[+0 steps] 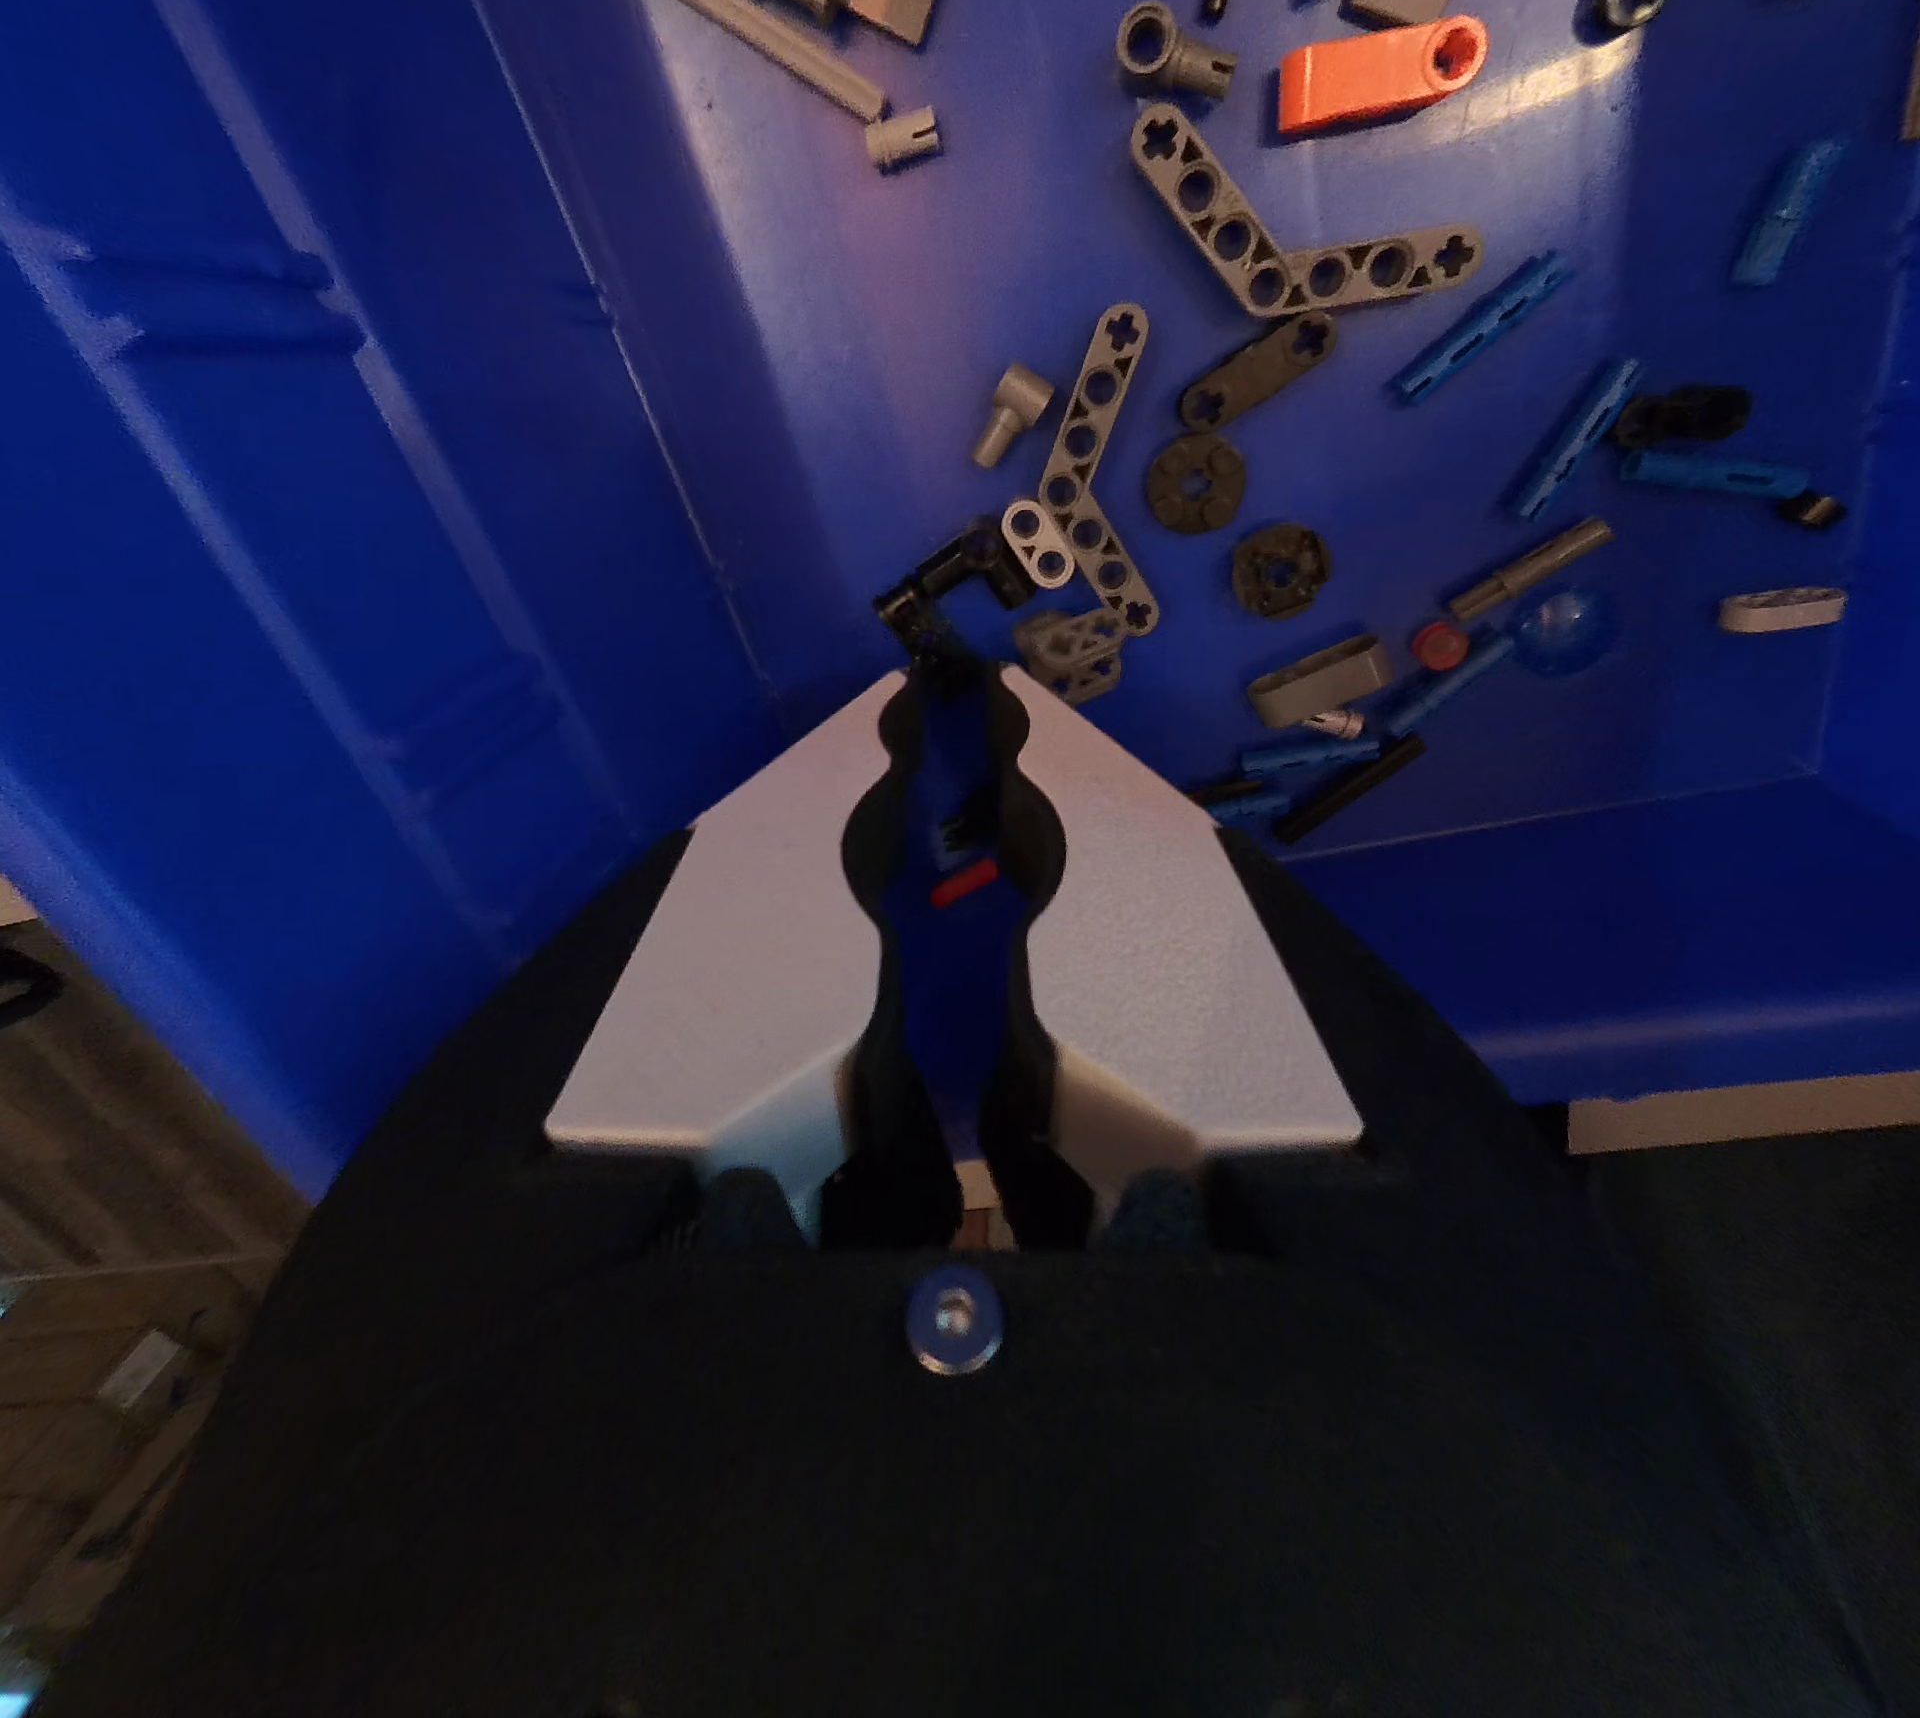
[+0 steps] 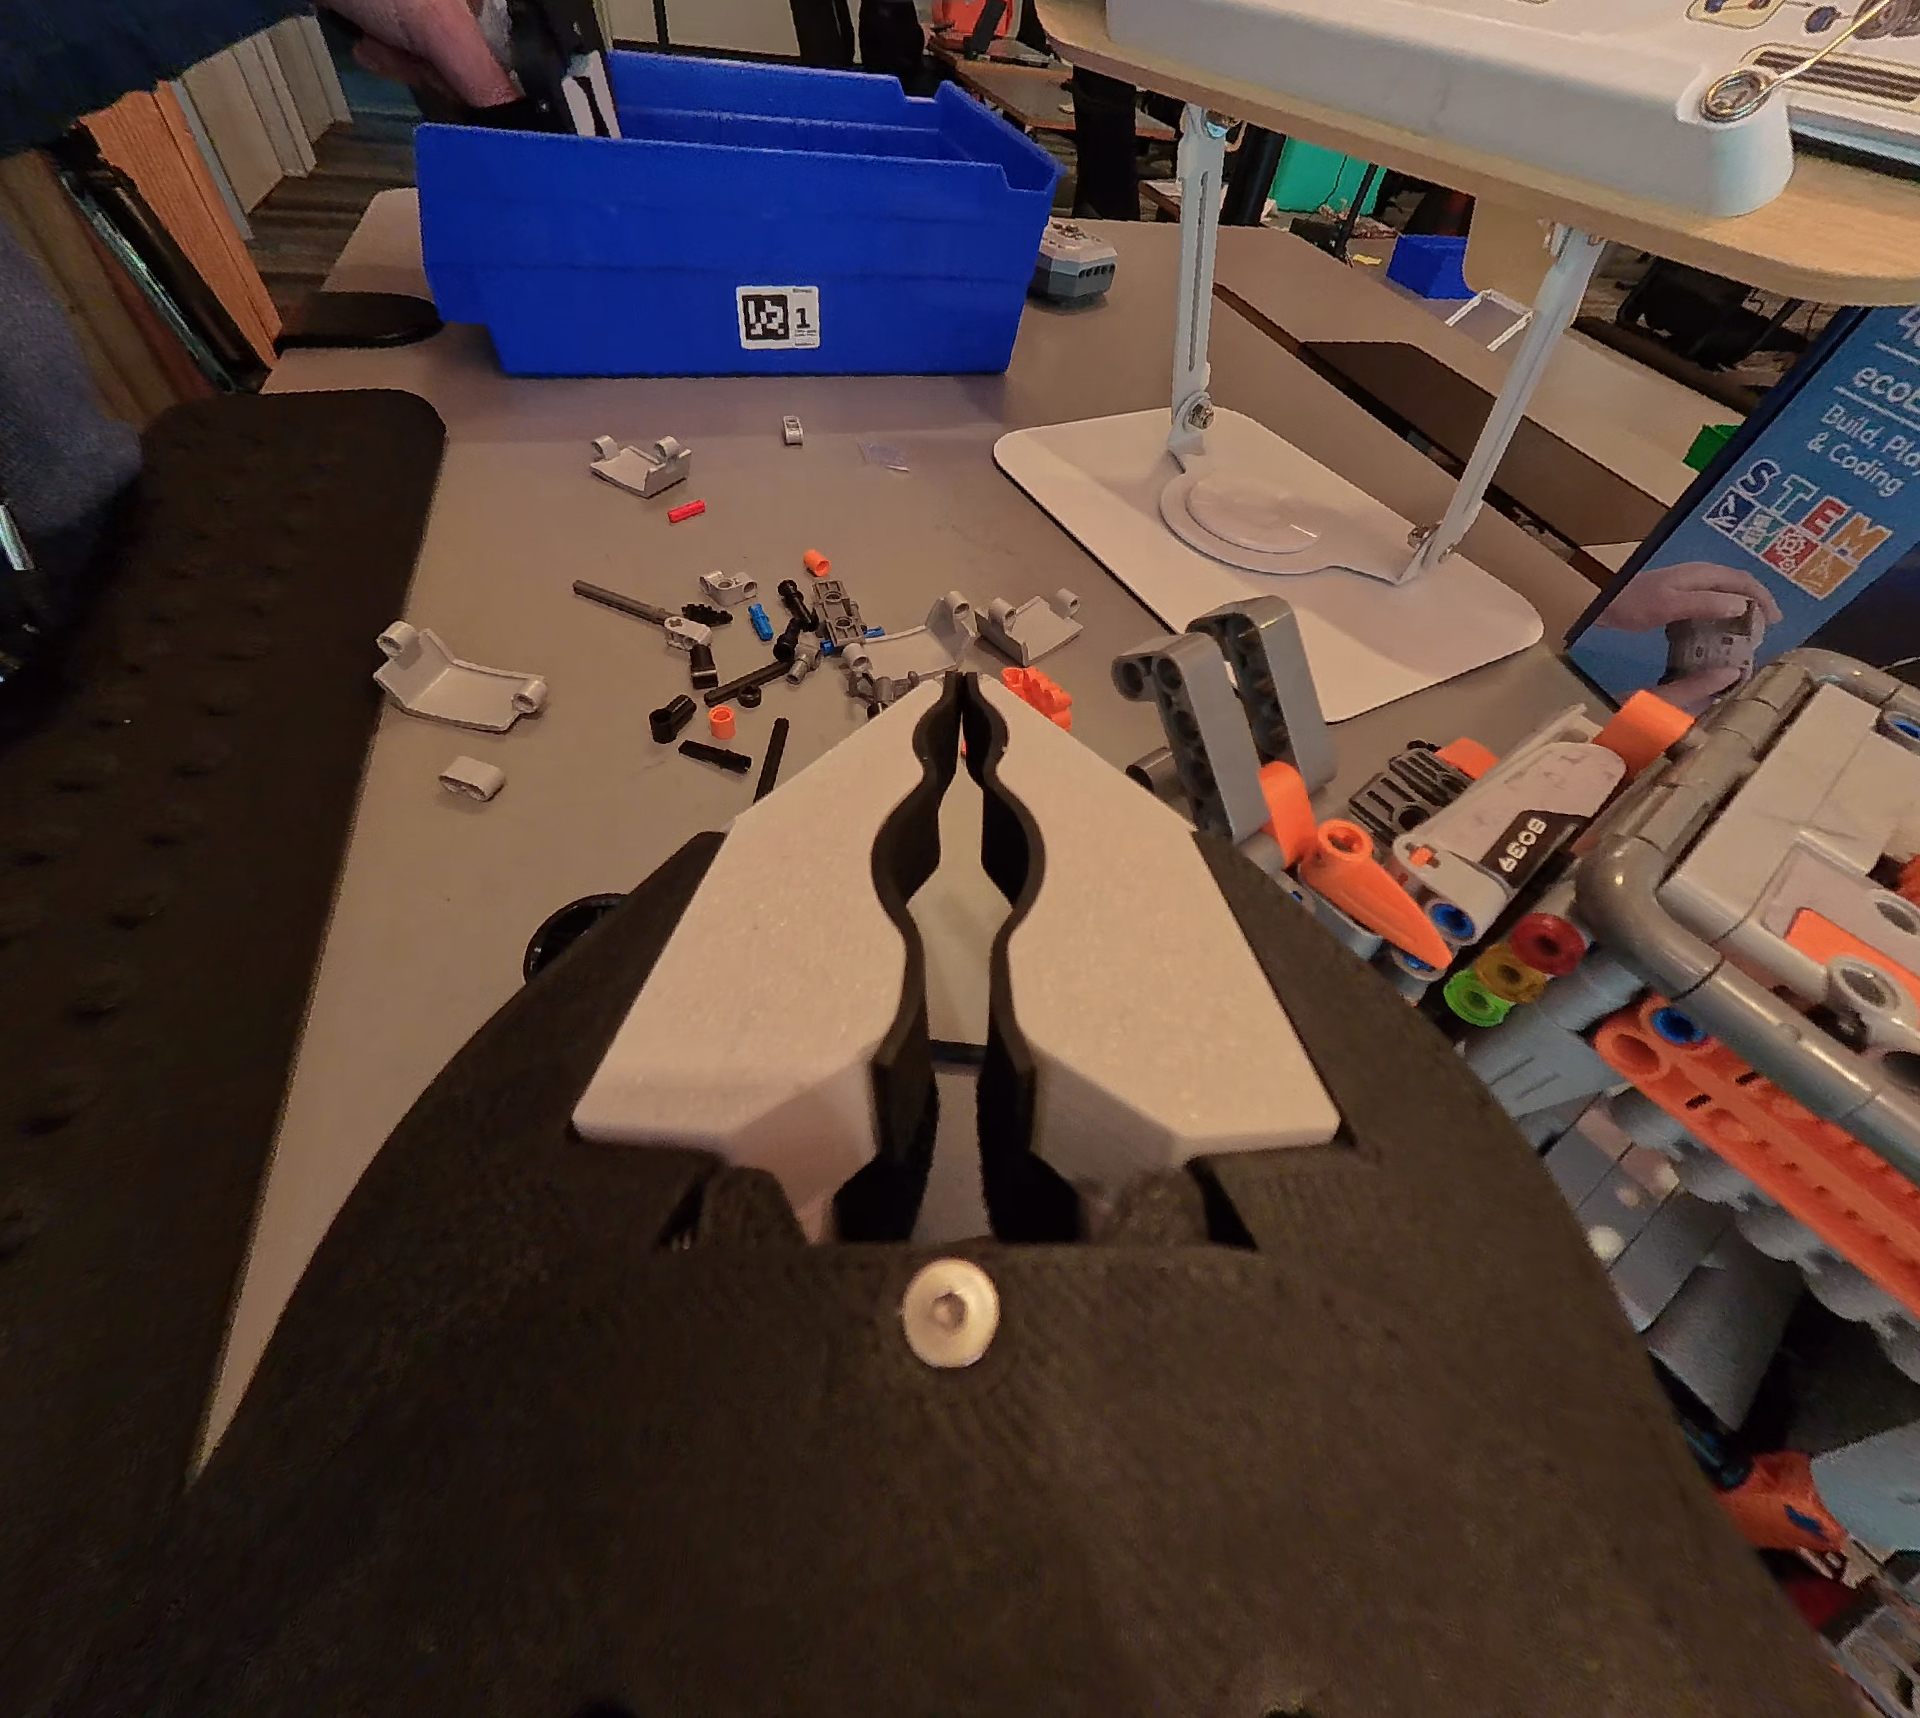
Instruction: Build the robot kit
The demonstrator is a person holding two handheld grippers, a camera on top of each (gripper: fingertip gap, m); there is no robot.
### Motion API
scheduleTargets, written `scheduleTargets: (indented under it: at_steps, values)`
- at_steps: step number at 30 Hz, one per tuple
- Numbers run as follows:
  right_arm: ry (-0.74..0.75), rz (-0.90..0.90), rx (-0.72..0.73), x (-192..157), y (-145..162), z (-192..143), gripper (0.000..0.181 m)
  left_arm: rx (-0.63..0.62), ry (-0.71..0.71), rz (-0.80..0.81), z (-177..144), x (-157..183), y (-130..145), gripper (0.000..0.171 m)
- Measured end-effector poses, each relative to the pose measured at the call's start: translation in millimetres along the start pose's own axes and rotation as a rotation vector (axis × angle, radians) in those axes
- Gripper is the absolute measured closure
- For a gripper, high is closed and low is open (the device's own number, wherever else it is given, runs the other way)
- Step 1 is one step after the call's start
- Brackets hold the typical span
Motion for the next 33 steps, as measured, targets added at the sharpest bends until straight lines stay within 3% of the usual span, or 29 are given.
scheduleTargets:
  at_steps: [8, 14, 18, 21, 27, 33]
  values:
    - [0.002, 0.001, -0.002, 0, 0, 0, 0.181, 0.07, -0.003, 0.036, -6, 0, 0, 0.164]
    - [0.007, -0.011, -0.002, 0, -2, -1, 0.181, 0.239, -0.02, 0.12, -59, 19, -17, 0.164]
    - [0.009, -0.02, 0.0, 0, -4, -1, 0.181, 0.397, 0.084, 0.282, -98, 74, -40, 0.164]
    - [0.008, -0.026, -0.001, -1, -4, -2, 0.181, 0.441, 0.218, 0.434, -108, 134, -52, 0.164]
    - [0.006, -0.039, 0.001, -3, -7, -3, 0.181, 0.337, 0.334, 0.684, -71, 243, -62, 0.164]
    - [-0.002, -0.053, -0.015, -5, -6, -1, 0.181, 0.199, 0.299, 0.767, -26, 276, -66, 0.164]
Point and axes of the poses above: each gripper's, where its closed fingertips meet, z out along the fingers, y out of its underside, x = y × z across the jaws, the point moved 7 cm from there along -z, back along the fingers, and after that the axes turned 8 degrees about -z, right-handed, at the moved point
